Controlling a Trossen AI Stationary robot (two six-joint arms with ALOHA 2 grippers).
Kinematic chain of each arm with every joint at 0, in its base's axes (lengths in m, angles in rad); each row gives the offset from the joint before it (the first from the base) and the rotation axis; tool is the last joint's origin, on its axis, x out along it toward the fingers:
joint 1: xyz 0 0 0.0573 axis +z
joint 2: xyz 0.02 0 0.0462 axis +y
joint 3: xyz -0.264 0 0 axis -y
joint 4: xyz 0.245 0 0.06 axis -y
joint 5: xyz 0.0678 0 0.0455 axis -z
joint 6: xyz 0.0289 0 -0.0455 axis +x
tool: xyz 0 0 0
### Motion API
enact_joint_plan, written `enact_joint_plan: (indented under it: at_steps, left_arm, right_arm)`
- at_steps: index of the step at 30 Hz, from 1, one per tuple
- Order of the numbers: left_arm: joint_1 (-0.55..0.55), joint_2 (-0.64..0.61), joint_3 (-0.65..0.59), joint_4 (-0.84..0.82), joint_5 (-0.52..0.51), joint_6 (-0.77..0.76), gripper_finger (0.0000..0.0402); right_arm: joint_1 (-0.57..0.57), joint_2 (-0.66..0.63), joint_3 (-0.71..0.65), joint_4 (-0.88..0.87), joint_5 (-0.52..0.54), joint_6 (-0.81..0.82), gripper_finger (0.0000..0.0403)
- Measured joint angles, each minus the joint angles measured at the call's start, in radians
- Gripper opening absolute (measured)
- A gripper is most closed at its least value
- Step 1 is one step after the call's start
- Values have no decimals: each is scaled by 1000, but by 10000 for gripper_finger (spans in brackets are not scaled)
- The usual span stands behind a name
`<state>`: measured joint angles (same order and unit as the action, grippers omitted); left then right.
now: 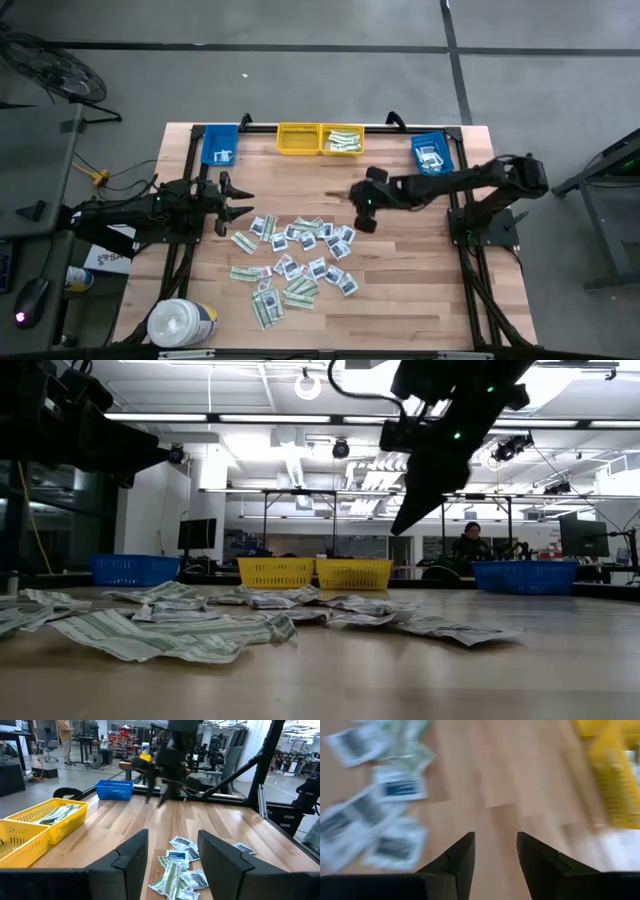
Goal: Pick & Place First Aid Supplies
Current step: Put the black towelette pack into the right blue bin
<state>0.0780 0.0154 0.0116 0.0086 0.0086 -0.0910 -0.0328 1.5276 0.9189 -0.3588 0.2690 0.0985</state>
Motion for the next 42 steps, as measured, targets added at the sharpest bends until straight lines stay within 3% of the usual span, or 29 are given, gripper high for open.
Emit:
enact_joint_plan:
  at_steps: [13, 24, 32, 42]
  left_arm:
    - [0, 0, 0, 0, 0, 0, 172]
    - [0, 0, 0, 0, 0, 0, 172]
    - [0, 0, 0, 0, 0, 0, 172]
    - [0, 0, 0, 0, 0, 0, 172]
  right_arm:
    - [263, 6, 0, -10, -156, 31, 139]
    - [411, 139, -1, 127, -310, -78, 140]
    - [461, 212, 24, 154, -327, -157, 148]
    - [472, 306, 120, 98, -301, -264, 194]
